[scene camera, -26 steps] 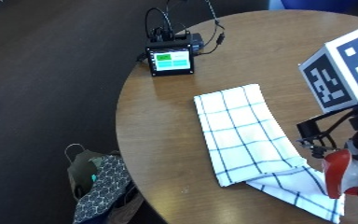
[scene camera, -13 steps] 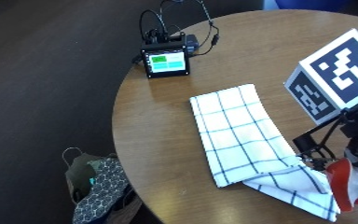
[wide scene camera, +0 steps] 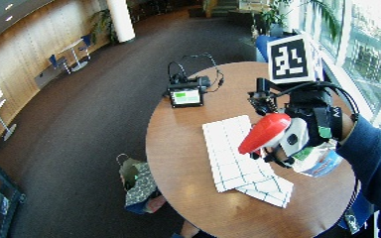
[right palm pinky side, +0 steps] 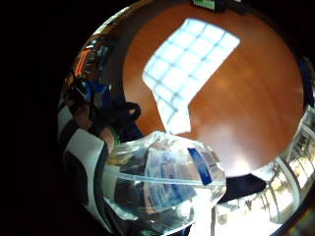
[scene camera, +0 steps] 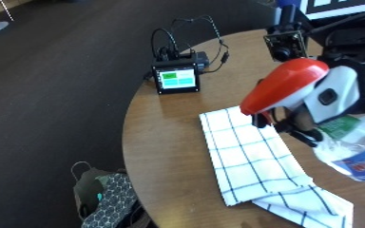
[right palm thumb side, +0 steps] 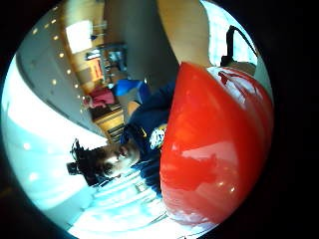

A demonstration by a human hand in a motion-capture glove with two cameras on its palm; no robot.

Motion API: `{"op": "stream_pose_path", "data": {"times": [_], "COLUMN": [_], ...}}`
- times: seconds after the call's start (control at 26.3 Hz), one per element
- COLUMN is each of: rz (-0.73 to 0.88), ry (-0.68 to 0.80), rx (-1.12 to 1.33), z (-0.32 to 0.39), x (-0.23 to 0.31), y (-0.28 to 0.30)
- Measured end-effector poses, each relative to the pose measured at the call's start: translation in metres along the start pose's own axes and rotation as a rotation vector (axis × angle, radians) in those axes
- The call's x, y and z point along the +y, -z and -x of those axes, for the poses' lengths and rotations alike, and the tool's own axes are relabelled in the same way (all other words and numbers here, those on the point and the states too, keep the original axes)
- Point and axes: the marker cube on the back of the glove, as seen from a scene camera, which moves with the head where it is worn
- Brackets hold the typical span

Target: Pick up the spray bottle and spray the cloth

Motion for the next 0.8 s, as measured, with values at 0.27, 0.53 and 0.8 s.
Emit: {"op": "stream_pose_path", "data": {"times": [0.27, 0.53, 0.8], "rz": [-0.33, -0.669, -0.678], "ry": [0.256, 0.306, 0.259], "rx": [-0.309, -0.695, -0.833], "z": [0.009, -0.003, 0.019], "x": [-0.071, -0.175, -0.242], "y": [0.03, 0.04, -0.004]}}
